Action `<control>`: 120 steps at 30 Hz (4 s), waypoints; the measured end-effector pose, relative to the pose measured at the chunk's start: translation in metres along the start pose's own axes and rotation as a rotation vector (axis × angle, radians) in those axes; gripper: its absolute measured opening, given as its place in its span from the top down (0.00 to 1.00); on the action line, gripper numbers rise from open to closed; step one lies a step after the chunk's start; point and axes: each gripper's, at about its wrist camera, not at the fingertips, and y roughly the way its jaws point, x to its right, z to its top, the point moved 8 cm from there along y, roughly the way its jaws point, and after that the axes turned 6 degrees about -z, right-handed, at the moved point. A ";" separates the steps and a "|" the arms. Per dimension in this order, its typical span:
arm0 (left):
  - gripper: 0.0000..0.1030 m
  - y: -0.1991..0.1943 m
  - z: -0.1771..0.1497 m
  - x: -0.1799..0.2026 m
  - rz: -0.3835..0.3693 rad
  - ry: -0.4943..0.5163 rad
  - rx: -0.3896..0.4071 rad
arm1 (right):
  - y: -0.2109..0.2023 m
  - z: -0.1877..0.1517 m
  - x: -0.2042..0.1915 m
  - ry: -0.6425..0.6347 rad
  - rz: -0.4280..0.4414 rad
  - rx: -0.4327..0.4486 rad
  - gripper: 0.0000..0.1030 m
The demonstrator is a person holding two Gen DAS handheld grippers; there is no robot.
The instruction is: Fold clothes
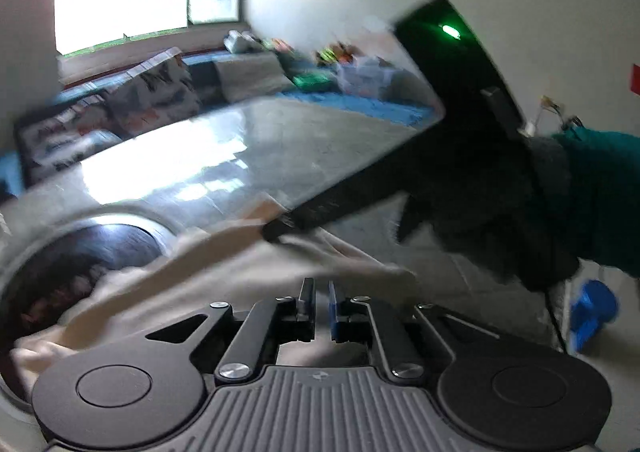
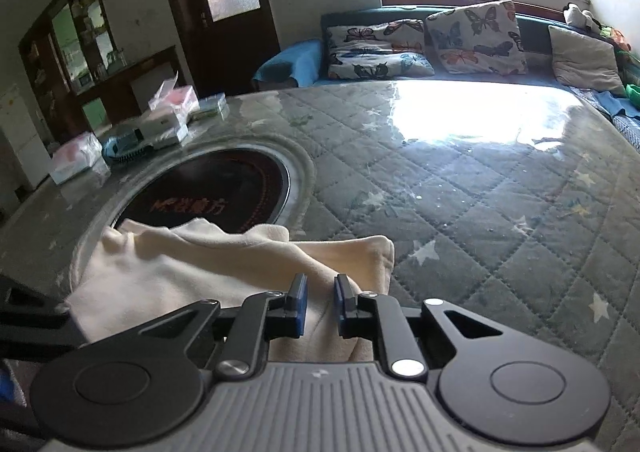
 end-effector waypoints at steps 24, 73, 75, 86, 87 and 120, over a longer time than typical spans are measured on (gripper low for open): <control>0.46 -0.059 -0.029 -0.056 0.166 -0.189 -0.031 | -0.032 -0.035 -0.030 -0.115 0.038 -0.002 0.86; 0.00 -0.165 -0.086 -0.179 0.469 -0.854 0.102 | -0.032 -0.069 -0.242 -0.752 0.172 0.089 0.67; 0.00 -0.162 -0.088 -0.179 0.431 -0.926 0.114 | -0.030 -0.068 -0.241 -0.741 0.165 0.090 0.73; 0.00 -0.139 -0.084 -0.172 0.286 -1.149 0.160 | -0.048 -0.036 -0.217 -0.518 0.260 0.105 0.89; 0.00 -0.137 -0.082 -0.172 0.272 -1.172 0.172 | -0.049 -0.033 -0.215 -0.500 0.266 0.107 0.89; 0.81 -0.090 -0.076 -0.162 0.207 -1.166 0.101 | -0.028 -0.014 -0.044 -0.162 -0.048 0.081 0.68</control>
